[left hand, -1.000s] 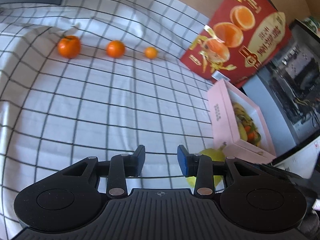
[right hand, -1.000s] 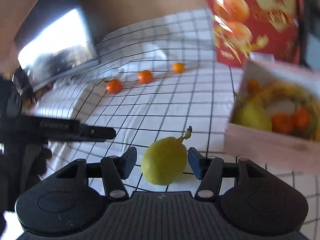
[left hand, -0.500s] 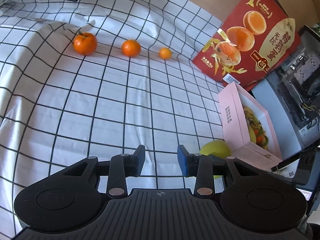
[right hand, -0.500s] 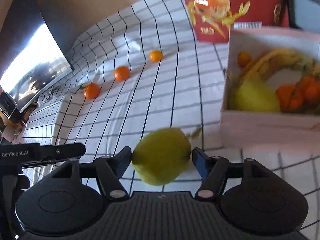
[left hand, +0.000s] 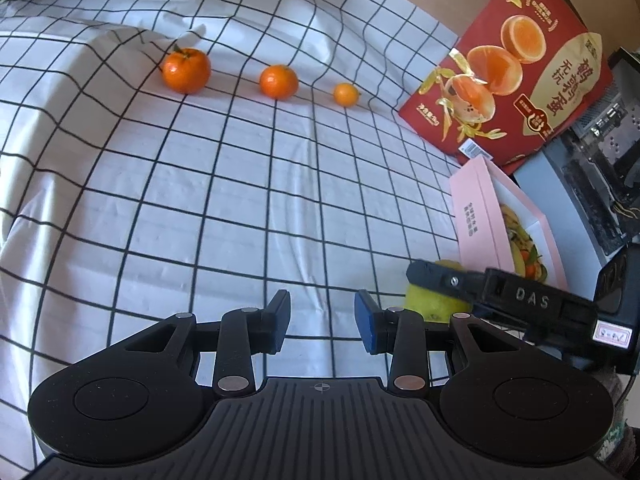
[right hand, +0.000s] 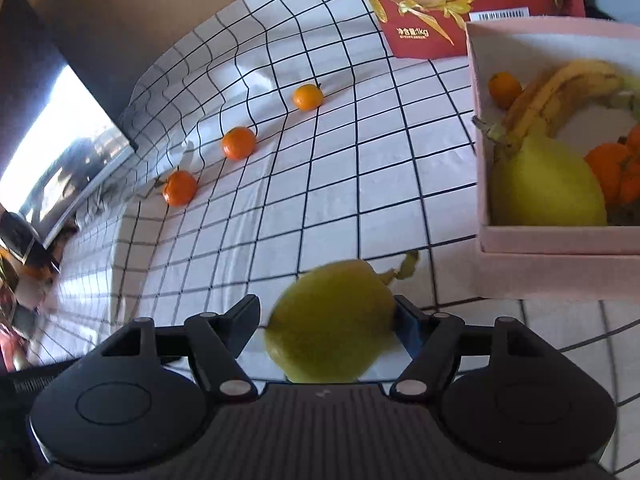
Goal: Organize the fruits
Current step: 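Lift the green pear with the right gripper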
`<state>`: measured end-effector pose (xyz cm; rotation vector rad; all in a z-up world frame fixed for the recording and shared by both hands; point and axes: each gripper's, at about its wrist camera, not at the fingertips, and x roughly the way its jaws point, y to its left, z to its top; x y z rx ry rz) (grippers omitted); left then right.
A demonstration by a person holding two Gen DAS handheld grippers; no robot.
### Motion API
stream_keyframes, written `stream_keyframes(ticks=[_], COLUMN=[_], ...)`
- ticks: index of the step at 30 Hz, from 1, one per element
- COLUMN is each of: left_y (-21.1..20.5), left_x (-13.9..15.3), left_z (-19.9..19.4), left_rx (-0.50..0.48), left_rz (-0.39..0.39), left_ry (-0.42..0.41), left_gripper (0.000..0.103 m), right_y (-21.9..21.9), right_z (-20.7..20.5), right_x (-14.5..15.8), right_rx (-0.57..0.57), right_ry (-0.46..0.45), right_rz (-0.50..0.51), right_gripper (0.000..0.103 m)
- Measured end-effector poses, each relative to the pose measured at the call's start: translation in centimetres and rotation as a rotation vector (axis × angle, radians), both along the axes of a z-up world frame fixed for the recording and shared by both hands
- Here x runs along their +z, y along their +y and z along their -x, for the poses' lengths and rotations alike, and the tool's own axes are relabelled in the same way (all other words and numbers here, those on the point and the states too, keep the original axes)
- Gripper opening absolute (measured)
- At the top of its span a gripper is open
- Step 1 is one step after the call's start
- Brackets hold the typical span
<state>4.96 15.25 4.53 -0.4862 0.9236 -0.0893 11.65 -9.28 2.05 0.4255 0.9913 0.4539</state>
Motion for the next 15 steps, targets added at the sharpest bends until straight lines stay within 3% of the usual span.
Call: stream_keyframes(ticks=[4, 7, 15], left_y=[0.5, 0.7, -0.5], left_x=[-0.1, -0.1, 0.1], left_z=[0.0, 0.0, -0.4], left_rx=[0.008, 0.013, -0.009], left_rz=[0.0, -0.003, -0.012], left_ry=[0.003, 0.007, -0.006], left_gripper=[0.039, 0.039, 0.039], right_y=[1.3, 2.5, 1.5], right_z=[-0.3, 0.4, 4.1], right_x=[0.2, 0.9, 2.3], right_rx=[0.01, 0.063, 0.188], right_ry=[-0.033, -0.13, -0.239], right_rz=[0.049, 0.148, 0.195], right_gripper=[0.074, 0.057, 0.056])
